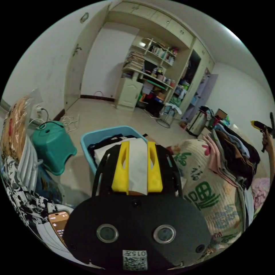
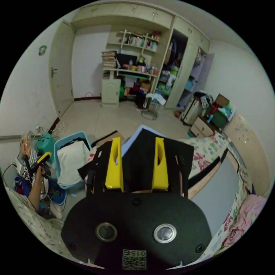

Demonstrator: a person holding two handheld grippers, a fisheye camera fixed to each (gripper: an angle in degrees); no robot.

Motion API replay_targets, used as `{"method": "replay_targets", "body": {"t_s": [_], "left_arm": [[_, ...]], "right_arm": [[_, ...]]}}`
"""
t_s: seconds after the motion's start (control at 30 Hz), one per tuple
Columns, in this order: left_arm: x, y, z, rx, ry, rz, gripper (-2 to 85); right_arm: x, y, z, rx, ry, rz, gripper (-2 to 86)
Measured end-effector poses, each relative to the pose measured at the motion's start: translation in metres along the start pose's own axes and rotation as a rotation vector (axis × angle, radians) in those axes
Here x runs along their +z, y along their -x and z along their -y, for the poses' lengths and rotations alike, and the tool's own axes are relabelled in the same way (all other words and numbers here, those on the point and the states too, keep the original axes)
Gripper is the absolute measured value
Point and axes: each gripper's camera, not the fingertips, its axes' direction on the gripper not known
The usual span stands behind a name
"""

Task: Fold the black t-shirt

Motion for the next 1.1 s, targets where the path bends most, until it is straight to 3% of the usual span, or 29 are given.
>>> {"method": "replay_targets", "body": {"t_s": [0.13,0.17,0.3,0.4,0.53,0.67,0.8,0.97,1.1], "left_arm": [[0.015,-0.056,-0.004,0.046,0.044,-0.186,9.1],[0.017,-0.075,-0.007,0.057,0.051,-0.240,9.3],[0.012,-0.152,-0.021,0.196,0.064,-0.370,9.6],[0.000,-0.210,-0.038,0.332,0.057,-0.412,9.6],[-0.010,-0.269,-0.056,0.418,0.030,-0.524,9.5],[0.003,-0.342,-0.077,0.465,0.071,-0.792,9.5],[0.045,-0.429,-0.133,0.509,0.252,-1.091,9.7],[0.087,-0.510,-0.241,0.561,0.549,-1.280,9.8],[0.104,-0.548,-0.328,0.557,0.739,-1.351,10.1]], "right_arm": [[0.115,-0.002,0.009,0.082,0.286,0.109,18.5],[0.139,0.006,0.005,0.049,0.328,0.056,18.4],[0.108,0.010,0.013,0.086,0.218,-0.050,8.9],[0.055,-0.026,0.010,0.159,0.131,-0.011,5.4],[-0.096,-0.081,-0.032,0.283,-0.094,0.168,5.1],[-0.250,-0.077,-0.111,0.262,-0.214,0.183,5.2],[-0.309,-0.062,-0.192,0.351,-0.162,0.104,5.4],[-0.344,-0.074,-0.294,0.779,-0.100,-0.051,5.6],[-0.386,-0.040,-0.292,0.856,-0.161,-0.132,5.7]]}}
